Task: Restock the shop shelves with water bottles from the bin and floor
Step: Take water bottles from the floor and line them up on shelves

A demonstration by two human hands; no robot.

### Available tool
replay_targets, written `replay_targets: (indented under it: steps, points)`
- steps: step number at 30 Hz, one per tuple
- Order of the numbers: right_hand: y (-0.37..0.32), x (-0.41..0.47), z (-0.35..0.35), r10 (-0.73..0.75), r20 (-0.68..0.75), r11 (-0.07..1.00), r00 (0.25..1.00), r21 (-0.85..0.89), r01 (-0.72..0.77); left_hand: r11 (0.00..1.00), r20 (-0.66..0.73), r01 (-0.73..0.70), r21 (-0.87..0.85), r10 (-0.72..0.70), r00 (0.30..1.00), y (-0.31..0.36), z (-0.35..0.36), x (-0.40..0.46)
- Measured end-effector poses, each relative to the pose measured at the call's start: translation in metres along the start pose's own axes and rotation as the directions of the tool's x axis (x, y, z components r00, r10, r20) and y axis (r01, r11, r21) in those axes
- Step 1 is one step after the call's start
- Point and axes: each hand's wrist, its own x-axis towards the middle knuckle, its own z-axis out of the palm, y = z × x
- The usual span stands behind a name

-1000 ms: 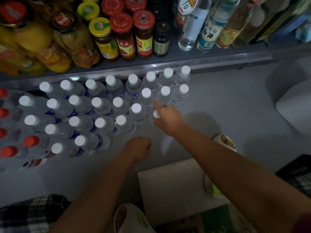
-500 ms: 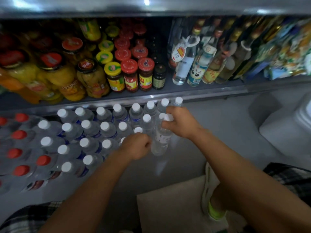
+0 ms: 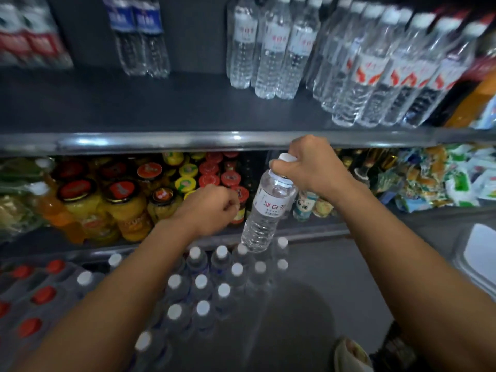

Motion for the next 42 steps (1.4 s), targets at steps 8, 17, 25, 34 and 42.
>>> replay_targets:
  steps: [8,17,25,34,42]
  points:
    - [-0.021,0.056,-0.053,-0.084,-0.207,0.995,0.975,0.037,0.093,0.996,-0.135,-0.03,0.085,0.042,0.99,0.009,-0.07,0.04]
    - [-0.037,0.158,-0.106,-0.138,-0.418,0.978,0.898,0.085,0.19,0.987,-0.221,0.04,0.157,-0.005,0.975,0.022,-0.119,0.087]
    - [-0.029,0.26,-0.084,-0.197,-0.374,0.969,0.906,0.067,0.238,0.986,-0.311,0.111,0.127,-0.067,0.948,0.024,-0.115,0.123]
    - [-0.016,0.342,-0.054,-0.221,-0.252,0.974,0.942,-0.001,0.228,0.967,-0.314,0.231,0.106,-0.188,0.931,0.018,-0.092,0.145]
    - [-0.017,0.369,-0.047,-0.217,-0.168,0.976,0.962,-0.044,0.213,0.96,-0.331,0.268,0.085,-0.227,0.916,0.022,-0.086,0.148]
